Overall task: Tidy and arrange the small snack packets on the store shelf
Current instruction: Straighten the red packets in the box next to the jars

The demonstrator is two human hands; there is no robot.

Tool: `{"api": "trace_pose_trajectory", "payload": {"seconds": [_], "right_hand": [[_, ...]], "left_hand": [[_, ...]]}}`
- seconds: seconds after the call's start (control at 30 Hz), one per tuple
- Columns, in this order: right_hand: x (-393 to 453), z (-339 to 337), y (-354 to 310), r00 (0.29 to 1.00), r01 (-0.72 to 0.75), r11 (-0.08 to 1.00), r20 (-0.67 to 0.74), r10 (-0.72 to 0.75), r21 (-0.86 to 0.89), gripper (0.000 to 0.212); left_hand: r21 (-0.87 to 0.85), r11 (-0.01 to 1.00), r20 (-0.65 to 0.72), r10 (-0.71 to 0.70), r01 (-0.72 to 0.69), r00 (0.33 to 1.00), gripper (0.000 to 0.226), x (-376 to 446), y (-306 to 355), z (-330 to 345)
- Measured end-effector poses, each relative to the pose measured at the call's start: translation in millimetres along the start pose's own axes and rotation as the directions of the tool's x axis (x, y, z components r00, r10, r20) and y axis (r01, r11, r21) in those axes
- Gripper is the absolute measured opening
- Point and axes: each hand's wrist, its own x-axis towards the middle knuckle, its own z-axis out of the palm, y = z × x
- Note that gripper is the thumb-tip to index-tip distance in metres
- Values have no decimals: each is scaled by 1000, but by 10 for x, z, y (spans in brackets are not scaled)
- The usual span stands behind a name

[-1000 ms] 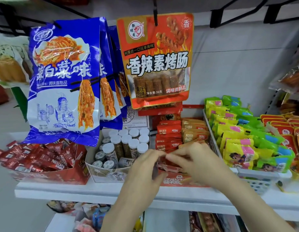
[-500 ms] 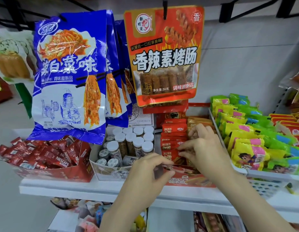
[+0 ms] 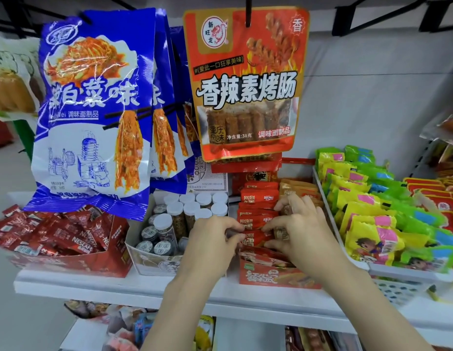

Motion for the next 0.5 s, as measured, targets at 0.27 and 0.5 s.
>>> {"api": "trace_pose_trajectory", "payload": {"seconds": [0.27,0.5], "right_hand": [[-76,-21,45,998,44,998,50,-46,44,50],[-110,-28,78,998,51,996,31,-53,69,48]], "left_hand": [[124,992,-34,29,-25,999,21,92,-5,106],[209,970,-59,135,-120,989,23,35,-72,132]]}}
